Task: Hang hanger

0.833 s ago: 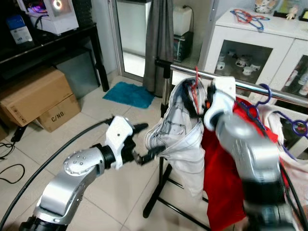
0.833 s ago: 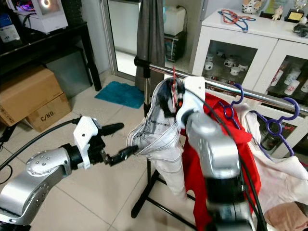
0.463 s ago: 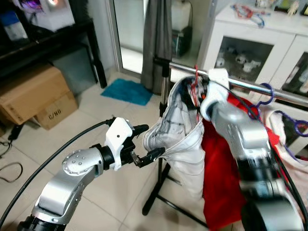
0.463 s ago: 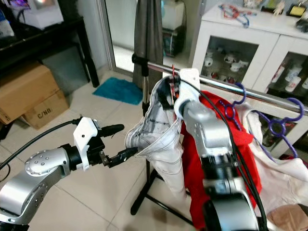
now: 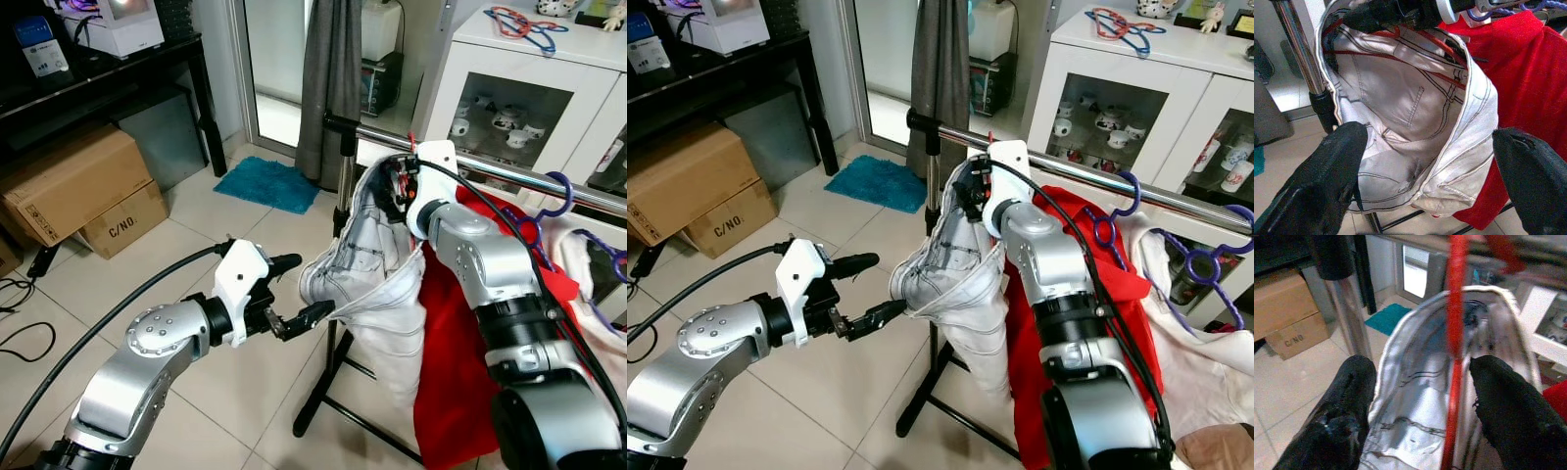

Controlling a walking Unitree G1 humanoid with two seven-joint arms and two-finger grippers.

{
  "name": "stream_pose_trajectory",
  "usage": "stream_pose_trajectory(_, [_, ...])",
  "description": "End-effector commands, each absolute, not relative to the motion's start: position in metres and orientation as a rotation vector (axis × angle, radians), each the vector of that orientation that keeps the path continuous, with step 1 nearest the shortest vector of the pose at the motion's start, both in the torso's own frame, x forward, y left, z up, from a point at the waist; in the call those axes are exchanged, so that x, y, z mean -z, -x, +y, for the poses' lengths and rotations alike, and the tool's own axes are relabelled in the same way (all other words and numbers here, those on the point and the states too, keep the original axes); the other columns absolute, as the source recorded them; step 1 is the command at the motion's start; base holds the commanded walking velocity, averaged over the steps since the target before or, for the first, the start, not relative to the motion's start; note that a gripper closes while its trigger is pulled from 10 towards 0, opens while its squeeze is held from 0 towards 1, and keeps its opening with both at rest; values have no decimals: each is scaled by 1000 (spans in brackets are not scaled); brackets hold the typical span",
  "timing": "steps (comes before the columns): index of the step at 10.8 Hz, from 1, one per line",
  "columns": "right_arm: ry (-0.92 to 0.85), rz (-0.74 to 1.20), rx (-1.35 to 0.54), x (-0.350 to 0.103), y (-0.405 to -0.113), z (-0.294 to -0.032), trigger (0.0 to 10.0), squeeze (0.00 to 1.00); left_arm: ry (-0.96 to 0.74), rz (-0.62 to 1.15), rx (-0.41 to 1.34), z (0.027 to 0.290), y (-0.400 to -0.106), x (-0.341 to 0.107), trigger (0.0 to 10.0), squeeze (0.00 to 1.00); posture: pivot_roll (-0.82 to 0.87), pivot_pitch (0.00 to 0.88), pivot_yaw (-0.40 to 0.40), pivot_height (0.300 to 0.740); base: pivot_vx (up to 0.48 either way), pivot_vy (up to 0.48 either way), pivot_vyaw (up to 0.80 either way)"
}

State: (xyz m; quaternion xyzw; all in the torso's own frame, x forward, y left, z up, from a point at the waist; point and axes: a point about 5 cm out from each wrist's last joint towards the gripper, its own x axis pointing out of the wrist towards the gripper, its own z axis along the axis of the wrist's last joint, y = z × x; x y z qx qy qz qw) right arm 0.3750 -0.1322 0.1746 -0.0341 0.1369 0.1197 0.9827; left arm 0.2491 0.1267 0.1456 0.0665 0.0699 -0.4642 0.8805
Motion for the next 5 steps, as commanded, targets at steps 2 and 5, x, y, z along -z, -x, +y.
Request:
stream_pose_trajectory(2, [89, 282, -215, -178, -379, -139, 2118, 0, -157, 142, 961, 127, -251, -146, 10000, 0, 19, 0, 16, 740, 0, 0, 0])
stream_pose_trajectory(5, [137, 340, -208, -172, -379, -146, 0, 0, -161, 145, 965, 128, -252, -146, 10000, 0, 14, 0, 24, 740, 0, 0, 0])
